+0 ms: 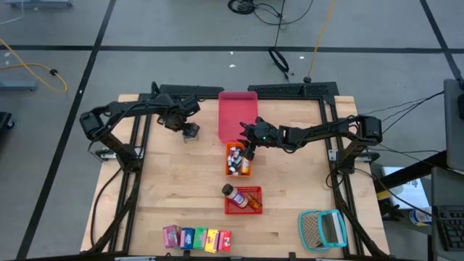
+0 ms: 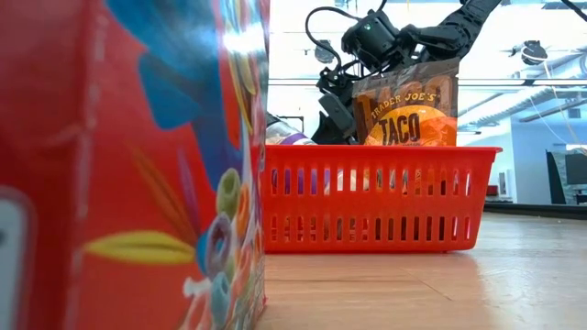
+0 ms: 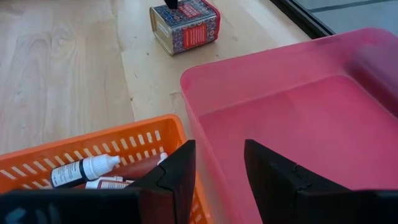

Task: Pick & Place Kitchen Items
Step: Put the red seasoning can into the red basket

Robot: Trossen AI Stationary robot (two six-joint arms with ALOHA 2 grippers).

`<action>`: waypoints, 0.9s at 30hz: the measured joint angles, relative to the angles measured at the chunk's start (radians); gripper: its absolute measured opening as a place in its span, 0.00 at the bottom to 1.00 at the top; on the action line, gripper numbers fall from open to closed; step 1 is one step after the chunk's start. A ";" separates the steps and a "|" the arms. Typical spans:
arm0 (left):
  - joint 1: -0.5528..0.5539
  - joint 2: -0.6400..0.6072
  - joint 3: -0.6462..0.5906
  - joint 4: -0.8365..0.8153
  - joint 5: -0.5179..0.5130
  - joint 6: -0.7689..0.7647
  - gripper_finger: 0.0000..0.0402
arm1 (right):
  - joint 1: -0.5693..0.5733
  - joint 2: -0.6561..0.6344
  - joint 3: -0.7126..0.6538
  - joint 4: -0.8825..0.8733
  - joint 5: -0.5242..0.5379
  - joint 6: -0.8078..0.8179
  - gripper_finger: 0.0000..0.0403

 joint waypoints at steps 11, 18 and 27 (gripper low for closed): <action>0.000 -0.004 -0.018 0.143 0.112 -0.016 0.57 | 0.000 0.000 0.000 0.000 0.000 -0.007 0.33; 0.000 -0.003 -0.019 0.175 0.123 -0.021 0.57 | 0.000 0.000 0.000 0.000 0.000 -0.007 0.33; -0.028 -0.012 -0.018 0.063 0.121 0.023 0.57 | 0.000 0.000 0.000 0.000 0.000 -0.012 0.33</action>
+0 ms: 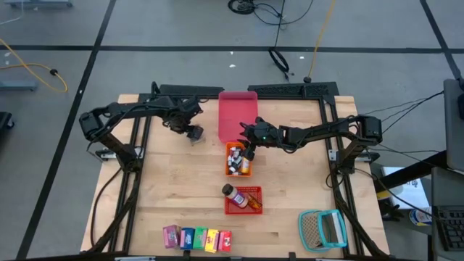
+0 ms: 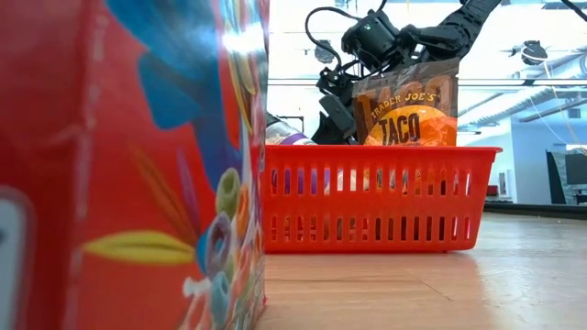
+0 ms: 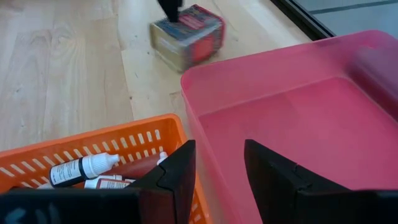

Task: Pick & Place Kitchen Items
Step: Put the red seasoning can into the red basket

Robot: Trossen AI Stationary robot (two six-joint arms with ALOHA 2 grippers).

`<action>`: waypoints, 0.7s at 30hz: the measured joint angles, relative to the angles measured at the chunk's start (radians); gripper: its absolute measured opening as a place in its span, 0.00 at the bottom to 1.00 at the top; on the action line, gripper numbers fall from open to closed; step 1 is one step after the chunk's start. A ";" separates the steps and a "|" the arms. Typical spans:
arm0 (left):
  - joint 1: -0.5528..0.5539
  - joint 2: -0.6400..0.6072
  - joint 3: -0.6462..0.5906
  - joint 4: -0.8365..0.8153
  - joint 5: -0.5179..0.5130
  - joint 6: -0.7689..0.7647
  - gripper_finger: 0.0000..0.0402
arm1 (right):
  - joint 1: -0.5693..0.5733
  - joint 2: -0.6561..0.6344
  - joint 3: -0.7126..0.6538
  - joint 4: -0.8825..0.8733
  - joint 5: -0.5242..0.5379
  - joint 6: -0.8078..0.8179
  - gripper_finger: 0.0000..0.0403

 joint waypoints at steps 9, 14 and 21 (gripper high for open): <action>-0.006 -0.001 -0.002 -0.118 0.020 0.060 0.57 | 0.000 0.000 0.000 0.000 0.000 -0.010 0.33; -0.005 -0.016 -0.004 -0.113 0.016 0.091 0.57 | 0.000 0.000 0.000 -0.003 0.000 -0.010 0.33; 0.001 -0.142 -0.004 -0.081 -0.020 0.090 0.57 | 0.000 0.000 0.000 -0.004 0.000 -0.010 0.33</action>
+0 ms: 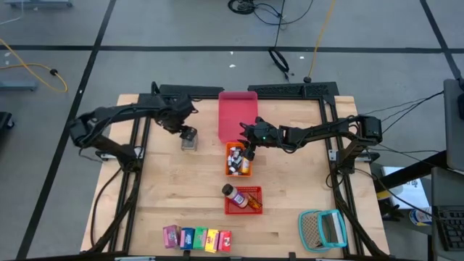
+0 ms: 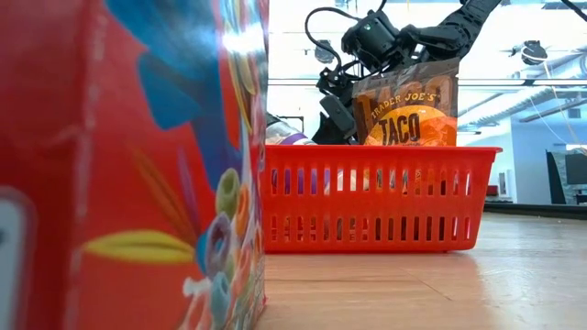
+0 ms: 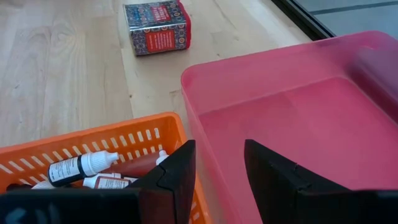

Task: Pick & Place Kitchen Items
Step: Put the red seasoning can into the red basket

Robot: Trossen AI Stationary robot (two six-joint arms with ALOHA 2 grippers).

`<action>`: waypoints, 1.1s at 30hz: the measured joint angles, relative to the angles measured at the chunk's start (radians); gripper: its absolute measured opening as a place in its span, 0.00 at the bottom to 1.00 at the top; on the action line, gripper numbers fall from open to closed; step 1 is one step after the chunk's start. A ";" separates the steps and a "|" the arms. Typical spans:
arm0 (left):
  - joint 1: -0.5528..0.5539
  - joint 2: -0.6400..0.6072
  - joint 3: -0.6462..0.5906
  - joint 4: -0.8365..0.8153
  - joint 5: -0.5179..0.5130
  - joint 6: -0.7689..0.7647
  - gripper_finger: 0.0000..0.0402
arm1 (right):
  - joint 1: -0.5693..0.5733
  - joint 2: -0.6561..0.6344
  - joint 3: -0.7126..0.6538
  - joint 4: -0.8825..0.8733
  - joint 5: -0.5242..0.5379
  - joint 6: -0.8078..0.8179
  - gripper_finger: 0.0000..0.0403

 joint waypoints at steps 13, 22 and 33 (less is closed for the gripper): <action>-0.015 -0.078 -0.145 0.165 0.042 -0.120 0.57 | 0.000 0.000 0.000 -0.012 0.000 0.000 0.33; 0.007 -0.098 -0.286 0.428 0.157 -0.172 0.57 | 0.000 0.000 0.000 -0.019 0.000 0.000 0.33; 0.018 -0.101 -0.369 0.579 0.120 -0.208 0.57 | 0.000 0.000 0.000 -0.018 0.000 0.000 0.33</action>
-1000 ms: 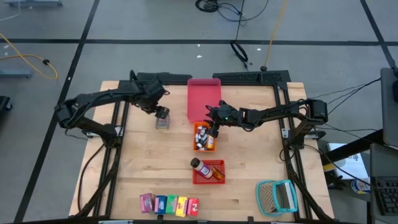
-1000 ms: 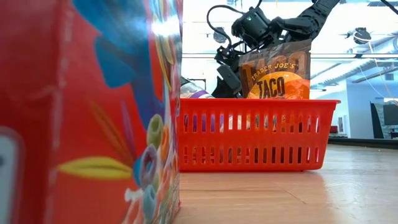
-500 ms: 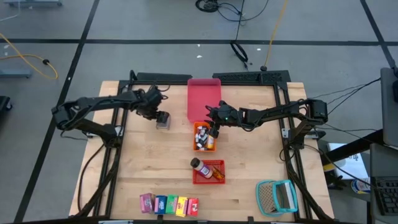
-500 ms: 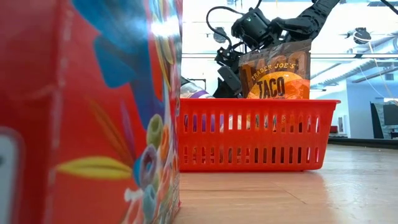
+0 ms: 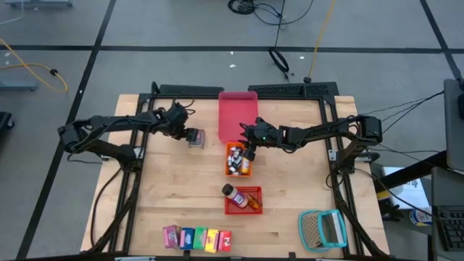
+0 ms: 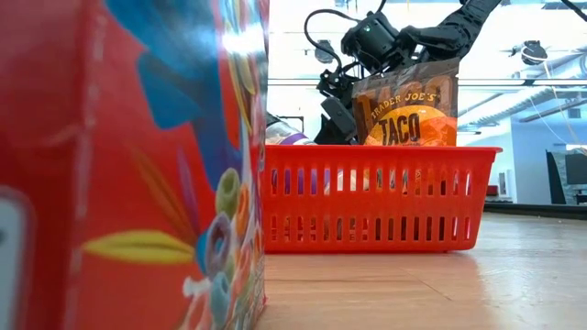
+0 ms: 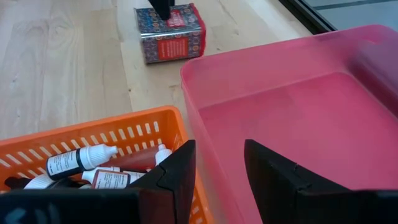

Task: Pick & Place Kitchen Items
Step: Put the red seasoning can into the red basket

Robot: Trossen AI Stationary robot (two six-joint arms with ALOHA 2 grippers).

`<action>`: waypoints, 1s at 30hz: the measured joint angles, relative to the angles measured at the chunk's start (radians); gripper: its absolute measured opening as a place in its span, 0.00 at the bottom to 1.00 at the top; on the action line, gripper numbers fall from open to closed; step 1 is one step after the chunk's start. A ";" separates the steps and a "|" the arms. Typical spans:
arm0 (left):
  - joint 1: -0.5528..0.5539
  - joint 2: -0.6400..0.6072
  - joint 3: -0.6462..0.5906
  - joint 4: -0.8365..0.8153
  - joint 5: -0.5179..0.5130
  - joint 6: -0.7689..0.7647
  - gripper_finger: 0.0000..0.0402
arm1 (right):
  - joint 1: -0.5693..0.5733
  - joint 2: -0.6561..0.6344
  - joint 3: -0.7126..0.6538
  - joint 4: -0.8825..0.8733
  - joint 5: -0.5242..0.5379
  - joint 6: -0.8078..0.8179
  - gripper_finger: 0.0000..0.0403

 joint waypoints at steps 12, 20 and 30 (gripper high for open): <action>0.000 -0.005 -0.060 0.085 -0.006 0.018 0.10 | 0.000 0.000 0.000 0.000 0.000 0.000 0.33; 0.003 0.004 -0.037 0.119 0.024 0.053 0.00 | 0.000 0.000 0.000 -0.001 0.000 0.022 0.33; 0.005 -0.056 -0.030 0.092 0.061 0.070 0.00 | 0.001 0.000 0.000 -0.009 0.000 0.023 0.33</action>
